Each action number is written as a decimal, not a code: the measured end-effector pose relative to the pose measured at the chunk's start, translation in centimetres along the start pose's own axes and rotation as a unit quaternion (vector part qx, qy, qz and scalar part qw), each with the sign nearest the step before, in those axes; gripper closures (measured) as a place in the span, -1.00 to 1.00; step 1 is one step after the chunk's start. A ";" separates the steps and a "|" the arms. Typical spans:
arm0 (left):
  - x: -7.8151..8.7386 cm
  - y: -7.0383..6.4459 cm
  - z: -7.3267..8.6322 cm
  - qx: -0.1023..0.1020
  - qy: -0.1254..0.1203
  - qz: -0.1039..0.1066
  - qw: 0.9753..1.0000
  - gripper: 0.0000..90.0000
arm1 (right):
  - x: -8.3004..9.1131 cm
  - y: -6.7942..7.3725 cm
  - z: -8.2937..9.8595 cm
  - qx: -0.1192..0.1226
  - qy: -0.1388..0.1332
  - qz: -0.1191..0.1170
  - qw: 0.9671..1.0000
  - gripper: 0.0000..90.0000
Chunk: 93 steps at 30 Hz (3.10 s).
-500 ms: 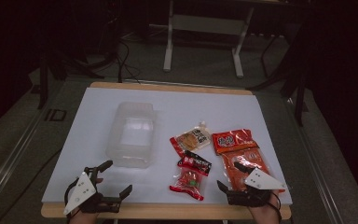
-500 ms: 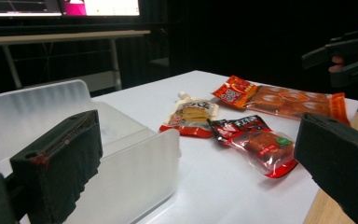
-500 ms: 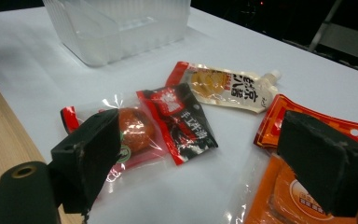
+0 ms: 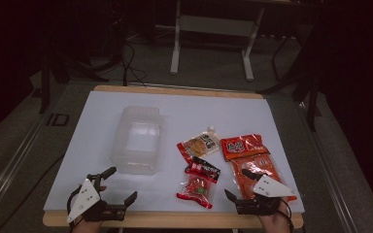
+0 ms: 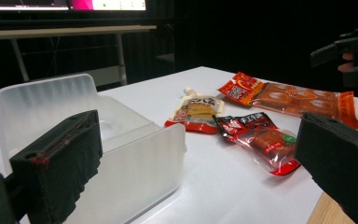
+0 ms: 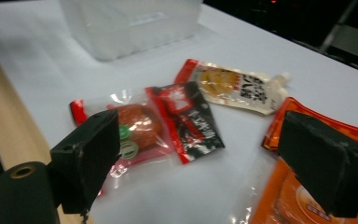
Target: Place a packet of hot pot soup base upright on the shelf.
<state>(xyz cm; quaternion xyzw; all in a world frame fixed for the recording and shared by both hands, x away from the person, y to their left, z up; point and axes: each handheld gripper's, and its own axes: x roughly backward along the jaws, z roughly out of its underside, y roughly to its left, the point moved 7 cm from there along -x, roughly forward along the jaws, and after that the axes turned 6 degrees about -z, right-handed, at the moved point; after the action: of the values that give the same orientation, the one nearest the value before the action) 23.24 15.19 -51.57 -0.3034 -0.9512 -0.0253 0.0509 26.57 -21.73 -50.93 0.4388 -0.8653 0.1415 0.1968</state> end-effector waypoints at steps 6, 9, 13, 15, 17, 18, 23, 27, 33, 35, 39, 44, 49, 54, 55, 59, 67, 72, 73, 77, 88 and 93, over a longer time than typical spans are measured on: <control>0.0 -0.2 0.0 0.009 0.005 0.009 1.000 -0.97 | 0.1 1.5 -1.0 -0.012 -0.005 -0.040 0.999 -0.74; -0.1 -0.3 0.0 0.010 0.006 0.010 1.000 -0.97 | 0.5 2.0 -1.9 -0.016 -0.020 -0.057 0.998 -0.75; -0.1 -0.4 -0.1 0.008 0.006 0.010 1.000 -0.97 | 1.2 2.1 -3.2 -0.013 -0.040 -0.061 0.997 -0.76; -0.1 -0.5 -0.1 0.010 0.007 0.012 1.000 -0.97 | 1.7 1.8 -3.8 -0.010 -0.046 -0.058 0.997 -0.77; -0.1 -0.6 -0.1 0.008 0.007 0.012 1.000 -0.97 | 2.3 1.3 -4.5 -0.006 -0.056 -0.041 0.998 -0.77; -0.1 -0.6 -0.1 0.007 0.007 0.011 1.000 -0.97 | 2.5 1.1 -4.7 -0.008 -0.060 -0.048 0.997 -0.77; -0.1 -0.5 -0.2 0.008 0.004 0.008 1.000 -0.97 | 3.7 -0.6 -5.9 -0.003 -0.076 -0.017 0.997 -0.77; -0.1 -0.5 -0.2 0.010 0.004 0.008 1.000 -0.97 | 4.3 -2.2 -6.4 -0.012 -0.084 -0.009 0.996 -0.77; -0.2 -0.5 -0.1 0.008 0.008 0.007 1.000 -0.97 | 4.9 -4.5 -6.8 -0.024 -0.088 0.019 0.996 -0.77; -0.1 -0.5 -0.1 0.007 0.006 0.007 1.000 -0.97 | 4.9 -5.5 -6.9 -0.023 -0.083 0.028 0.996 -0.74; -0.1 -0.5 -0.1 0.009 0.001 0.009 1.000 -0.97 | 4.7 -6.6 -6.9 -0.026 -0.081 0.032 0.996 -0.73; -0.2 -0.6 0.0 0.009 0.002 0.009 1.000 -0.97 | 4.2 -8.4 -6.6 -0.034 -0.070 0.043 0.996 -0.70; -0.2 -0.5 0.0 0.010 0.004 0.009 1.000 -0.97 | 3.4 -10.1 -6.0 -0.049 -0.059 0.044 0.996 -0.64; -0.2 -0.6 0.1 0.010 0.005 0.010 1.000 -0.97 | 2.3 -12.7 -4.7 -0.070 -0.044 0.057 0.995 -0.64; -0.2 -0.6 0.1 0.009 0.005 0.010 1.000 -0.97 | 2.3 -12.7 -4.7 -0.070 -0.044 0.057 0.995 -0.64; -0.2 -0.6 0.2 0.008 0.007 0.011 1.000 -0.97 | 1.4 -14.3 -3.8 -0.077 -0.032 0.065 0.994 -0.62; -0.3 -0.5 0.3 0.010 0.009 0.010 1.000 -0.97 | -0.3 -17.0 -1.5 -0.098 -0.005 0.067 0.993 -0.56; -0.3 -0.5 0.3 0.008 0.012 0.011 1.000 -0.97 | -1.0 -18.6 0.8 -0.123 0.024 0.077 0.989 -0.50; -0.3 -0.5 0.3 0.008 0.012 0.011 1.000 -0.97 | -1.1 -18.9 1.2 -0.127 0.029 0.080 0.988 -0.46; -0.3 -0.4 0.4 0.010 0.013 0.010 1.000 -0.97 | -1.8 -20.0 3.3 -0.148 0.061 0.089 0.983 -0.45; -0.3 -0.3 0.4 0.012 0.014 0.009 1.000 -0.97 | -4.0 -21.7 6.7 -0.188 0.100 0.091 0.973 -0.46; -0.4 -0.4 0.5 0.009 0.018 0.012 1.000 -0.97 | -4.7 -22.0 7.9 -0.190 0.132 0.091 0.969 -0.67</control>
<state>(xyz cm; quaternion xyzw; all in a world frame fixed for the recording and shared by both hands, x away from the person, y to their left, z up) 23.32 14.65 -52.15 -0.3140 -0.9465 -0.0212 0.0711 45.31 -34.35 -58.48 0.2899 -0.8791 0.0491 0.3752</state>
